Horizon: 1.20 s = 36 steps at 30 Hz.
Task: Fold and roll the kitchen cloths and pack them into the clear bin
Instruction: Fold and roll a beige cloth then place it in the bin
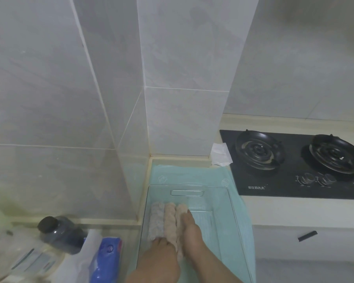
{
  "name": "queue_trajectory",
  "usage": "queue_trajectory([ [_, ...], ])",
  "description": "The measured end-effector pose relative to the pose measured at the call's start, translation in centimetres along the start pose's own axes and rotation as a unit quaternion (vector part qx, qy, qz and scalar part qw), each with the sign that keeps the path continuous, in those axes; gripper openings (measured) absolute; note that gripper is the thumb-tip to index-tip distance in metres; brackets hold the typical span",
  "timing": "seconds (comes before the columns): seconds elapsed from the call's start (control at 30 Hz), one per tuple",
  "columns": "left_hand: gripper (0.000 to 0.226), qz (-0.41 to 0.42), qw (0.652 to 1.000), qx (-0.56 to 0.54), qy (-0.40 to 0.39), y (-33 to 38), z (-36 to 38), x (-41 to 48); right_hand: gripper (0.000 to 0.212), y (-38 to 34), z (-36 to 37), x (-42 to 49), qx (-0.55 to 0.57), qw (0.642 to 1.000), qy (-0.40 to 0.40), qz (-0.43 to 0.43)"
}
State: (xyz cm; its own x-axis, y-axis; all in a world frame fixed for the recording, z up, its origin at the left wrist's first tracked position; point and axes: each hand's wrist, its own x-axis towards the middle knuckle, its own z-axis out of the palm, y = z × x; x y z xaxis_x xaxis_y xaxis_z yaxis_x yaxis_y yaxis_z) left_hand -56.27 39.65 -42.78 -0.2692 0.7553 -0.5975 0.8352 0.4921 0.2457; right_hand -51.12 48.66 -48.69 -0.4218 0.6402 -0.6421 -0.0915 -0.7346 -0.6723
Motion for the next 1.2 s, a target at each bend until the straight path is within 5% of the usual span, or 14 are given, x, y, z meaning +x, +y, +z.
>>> queue_trajectory([
  [0.23,0.055,-0.005,0.999,-0.037,0.025,0.4,-0.7,-1.0,0.033,-1.2,-3.0,0.9,-0.207,0.975,0.064,-0.052],
  [0.5,0.046,0.013,0.998,-0.039,0.042,0.5,-2.1,-2.0,0.054,0.7,-7.4,4.9,-0.189,0.977,0.097,-0.024],
  [0.67,0.034,0.038,0.991,-0.093,0.084,0.8,-3.2,-2.5,0.038,-3.1,-4.4,-1.3,-0.253,0.958,0.106,-0.085],
  [0.87,0.029,0.107,0.897,-0.387,0.186,0.2,-6.9,-3.7,0.032,-8.8,-2.5,-7.4,-0.217,0.96,0.09,-0.155],
  [1.07,0.023,0.132,0.79,-0.557,0.22,0.3,-10.6,-4.5,0.024,-14.3,-1.7,-12.5,-0.154,0.967,0.085,-0.187],
  [1.2,0.026,0.147,0.778,-0.561,0.243,1.8,-12.1,-6.5,0.016,-16.2,-1.1,-15.6,-0.179,0.955,0.058,-0.23],
])
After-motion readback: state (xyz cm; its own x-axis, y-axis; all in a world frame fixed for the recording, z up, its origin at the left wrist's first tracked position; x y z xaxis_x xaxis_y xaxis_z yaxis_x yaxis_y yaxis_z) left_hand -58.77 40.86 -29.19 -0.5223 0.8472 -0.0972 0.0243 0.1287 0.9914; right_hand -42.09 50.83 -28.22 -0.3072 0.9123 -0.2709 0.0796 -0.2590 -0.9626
